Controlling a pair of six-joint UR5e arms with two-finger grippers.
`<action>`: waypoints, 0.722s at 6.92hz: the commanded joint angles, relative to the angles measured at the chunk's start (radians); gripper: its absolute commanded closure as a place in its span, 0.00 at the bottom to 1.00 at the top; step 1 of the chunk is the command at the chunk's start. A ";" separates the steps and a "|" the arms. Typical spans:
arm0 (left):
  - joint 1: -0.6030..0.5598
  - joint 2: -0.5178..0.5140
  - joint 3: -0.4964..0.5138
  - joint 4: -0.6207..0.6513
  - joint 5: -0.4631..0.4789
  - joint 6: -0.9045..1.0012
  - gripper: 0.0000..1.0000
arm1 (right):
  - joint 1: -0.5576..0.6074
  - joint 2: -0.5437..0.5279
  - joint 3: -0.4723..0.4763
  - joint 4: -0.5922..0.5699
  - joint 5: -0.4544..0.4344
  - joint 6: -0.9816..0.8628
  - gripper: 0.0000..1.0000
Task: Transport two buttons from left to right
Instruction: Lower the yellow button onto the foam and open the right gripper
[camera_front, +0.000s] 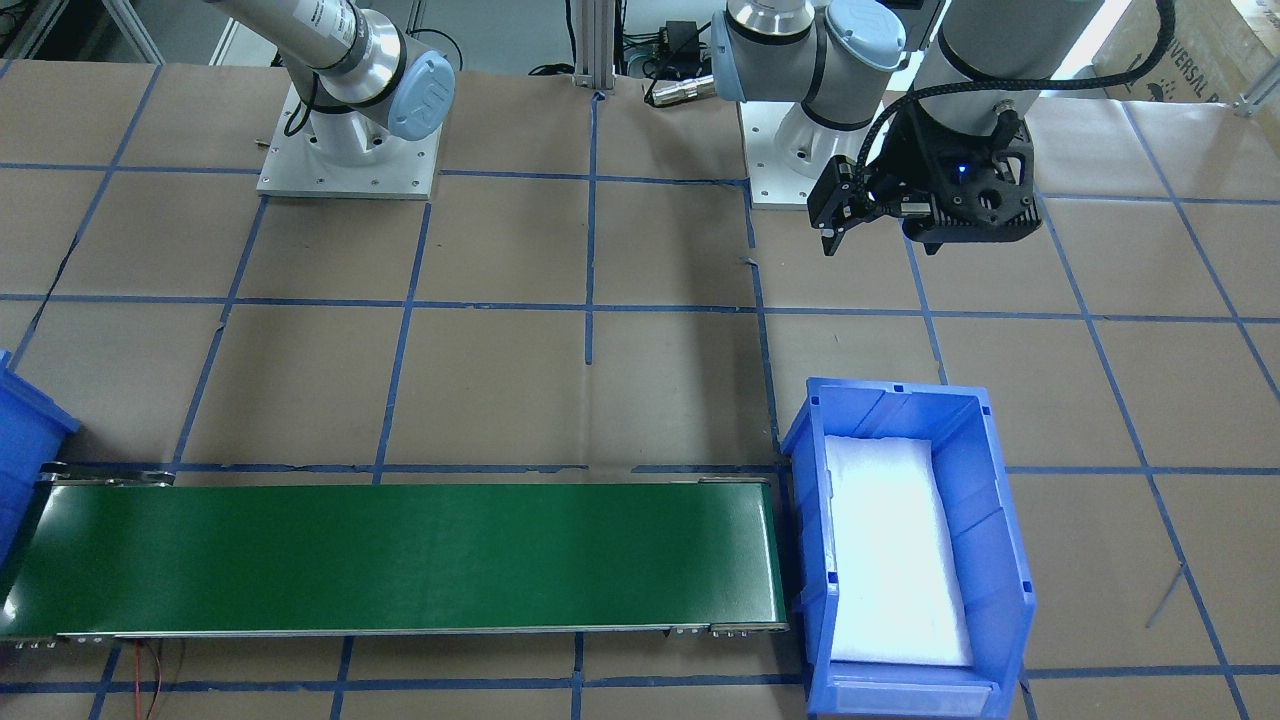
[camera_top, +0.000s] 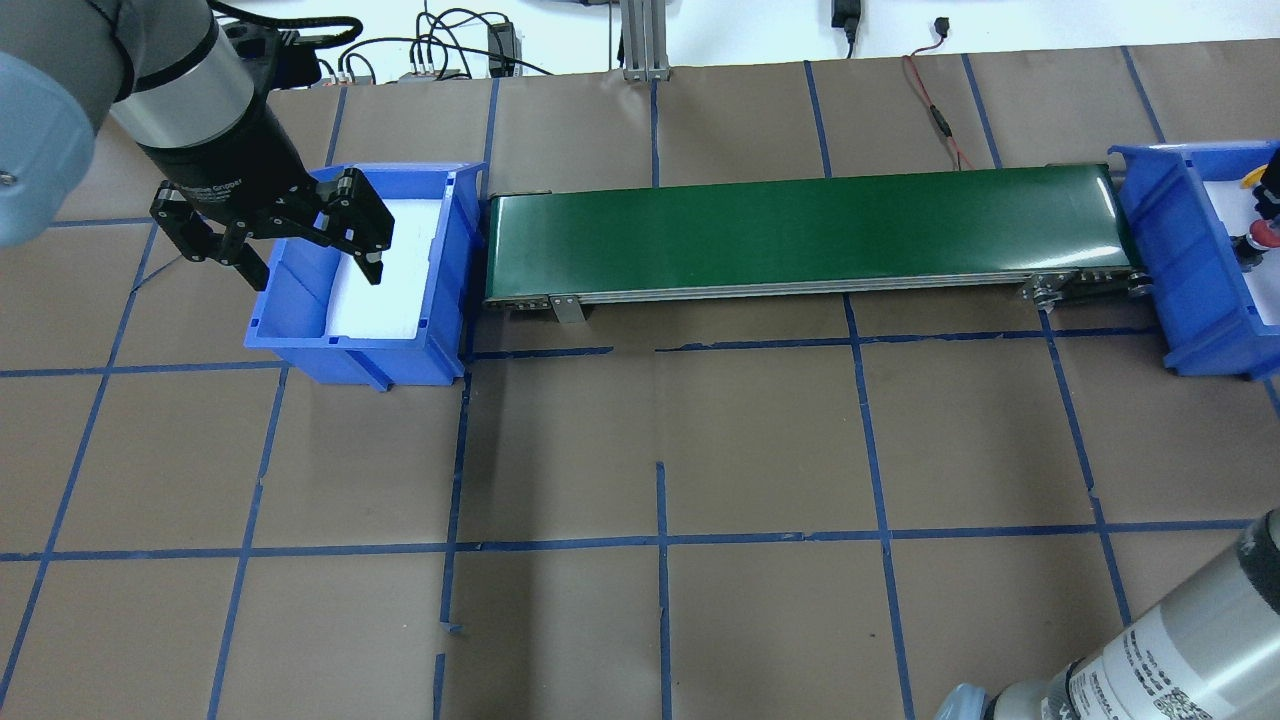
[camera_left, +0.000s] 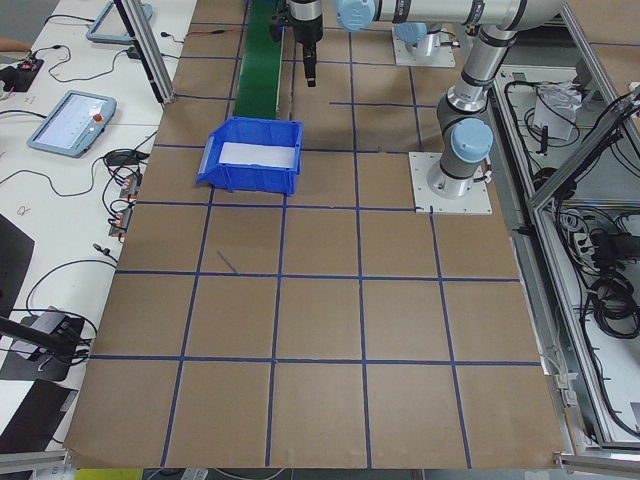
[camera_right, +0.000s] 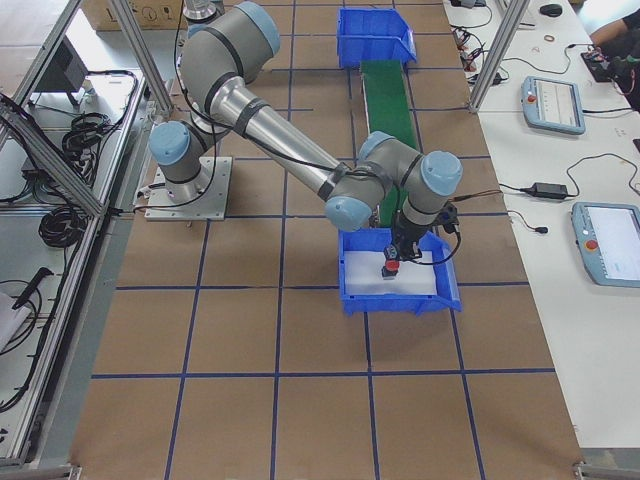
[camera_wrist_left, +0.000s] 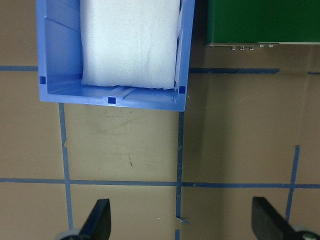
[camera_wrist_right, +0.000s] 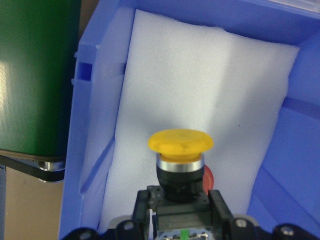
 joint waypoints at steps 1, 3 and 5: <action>0.000 0.001 0.000 0.000 0.000 0.000 0.00 | -0.014 -0.002 0.011 -0.004 -0.001 -0.017 0.84; 0.000 -0.001 0.000 0.000 0.000 0.000 0.00 | -0.014 -0.001 0.017 -0.030 -0.001 -0.020 0.80; 0.000 0.001 0.000 0.000 0.000 0.000 0.00 | -0.014 0.004 0.020 -0.072 0.001 -0.022 0.75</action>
